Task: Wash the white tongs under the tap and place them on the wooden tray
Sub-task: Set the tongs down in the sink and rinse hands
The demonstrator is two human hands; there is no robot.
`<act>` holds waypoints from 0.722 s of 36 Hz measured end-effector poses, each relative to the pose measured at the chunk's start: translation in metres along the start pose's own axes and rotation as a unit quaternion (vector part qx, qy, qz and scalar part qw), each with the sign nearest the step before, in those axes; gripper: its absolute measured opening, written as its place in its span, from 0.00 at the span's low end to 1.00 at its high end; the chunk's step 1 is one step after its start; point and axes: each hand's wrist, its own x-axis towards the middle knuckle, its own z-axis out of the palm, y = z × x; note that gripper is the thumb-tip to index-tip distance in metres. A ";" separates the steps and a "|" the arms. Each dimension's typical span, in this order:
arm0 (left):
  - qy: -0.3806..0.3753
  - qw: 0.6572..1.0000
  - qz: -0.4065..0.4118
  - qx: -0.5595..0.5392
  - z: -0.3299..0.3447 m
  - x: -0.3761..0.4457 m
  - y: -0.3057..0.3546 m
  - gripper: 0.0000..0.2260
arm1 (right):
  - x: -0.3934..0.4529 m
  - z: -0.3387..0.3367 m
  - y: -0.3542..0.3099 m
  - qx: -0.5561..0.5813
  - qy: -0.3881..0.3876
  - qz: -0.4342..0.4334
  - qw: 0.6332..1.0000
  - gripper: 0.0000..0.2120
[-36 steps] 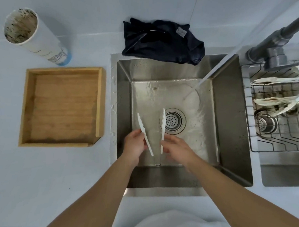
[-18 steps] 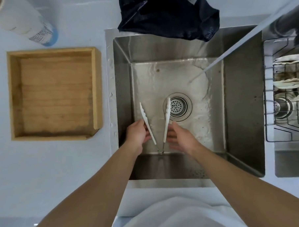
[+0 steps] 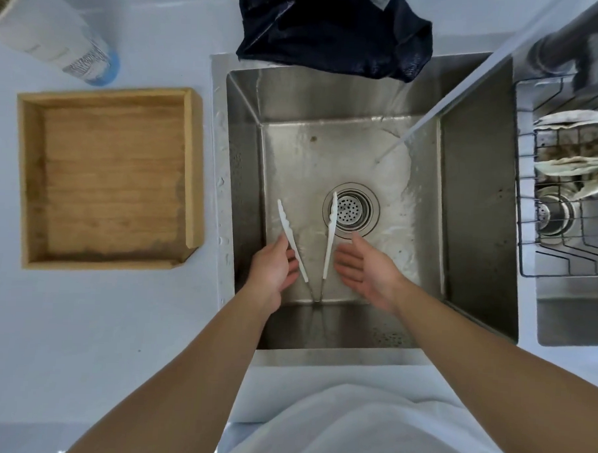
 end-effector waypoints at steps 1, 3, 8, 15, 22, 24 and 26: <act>-0.004 1.000 0.000 -0.006 0.000 -0.002 -0.002 0.20 | -0.001 -0.001 0.000 0.009 -0.002 -0.006 1.000 0.31; -0.011 1.000 0.007 -0.021 0.000 -0.007 -0.006 0.22 | -0.007 -0.004 -0.001 0.020 -0.005 -0.018 1.000 0.30; -0.037 0.997 0.038 -0.057 -0.005 -0.026 -0.010 0.24 | -0.022 -0.010 -0.001 0.037 0.013 -0.057 0.998 0.27; -0.069 0.991 0.081 -0.087 -0.013 -0.051 -0.014 0.21 | -0.064 -0.019 -0.004 0.082 0.027 -0.100 0.991 0.23; -0.093 0.982 0.117 -0.116 -0.013 -0.080 -0.011 0.16 | -0.112 -0.029 -0.006 0.147 0.016 -0.160 0.976 0.24; -0.102 0.978 0.131 -0.123 -0.014 -0.087 -0.008 0.15 | -0.122 -0.033 -0.007 0.164 0.017 -0.182 0.970 0.23; -0.109 0.975 0.146 -0.130 -0.014 -0.095 -0.005 0.15 | -0.132 -0.038 -0.009 0.169 0.021 -0.200 0.965 0.23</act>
